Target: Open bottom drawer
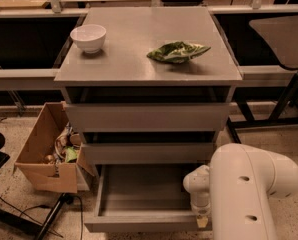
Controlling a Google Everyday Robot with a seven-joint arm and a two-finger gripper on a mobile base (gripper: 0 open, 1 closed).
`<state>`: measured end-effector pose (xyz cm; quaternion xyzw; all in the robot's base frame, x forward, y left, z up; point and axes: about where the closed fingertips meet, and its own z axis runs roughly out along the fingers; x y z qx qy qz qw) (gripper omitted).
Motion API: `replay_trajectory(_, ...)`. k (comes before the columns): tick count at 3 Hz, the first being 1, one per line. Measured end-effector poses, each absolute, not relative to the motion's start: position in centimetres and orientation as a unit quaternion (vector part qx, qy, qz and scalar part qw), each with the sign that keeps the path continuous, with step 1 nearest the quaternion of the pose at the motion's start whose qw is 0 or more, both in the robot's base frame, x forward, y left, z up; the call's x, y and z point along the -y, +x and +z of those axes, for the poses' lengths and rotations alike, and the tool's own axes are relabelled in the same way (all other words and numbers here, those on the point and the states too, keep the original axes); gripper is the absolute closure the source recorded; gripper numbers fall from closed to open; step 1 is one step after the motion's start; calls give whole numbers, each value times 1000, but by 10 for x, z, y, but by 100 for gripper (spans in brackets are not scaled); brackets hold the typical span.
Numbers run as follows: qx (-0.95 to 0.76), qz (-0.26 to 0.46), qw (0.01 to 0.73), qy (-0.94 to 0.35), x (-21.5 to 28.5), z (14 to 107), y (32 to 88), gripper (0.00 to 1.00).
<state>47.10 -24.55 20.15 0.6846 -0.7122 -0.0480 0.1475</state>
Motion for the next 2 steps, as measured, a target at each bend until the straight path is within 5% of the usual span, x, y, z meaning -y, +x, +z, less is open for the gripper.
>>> replay_trajectory(1, 715, -51, 170, 676, 253, 221, 440, 94)
replay_trajectory(2, 715, -51, 170, 676, 253, 220, 440, 100)
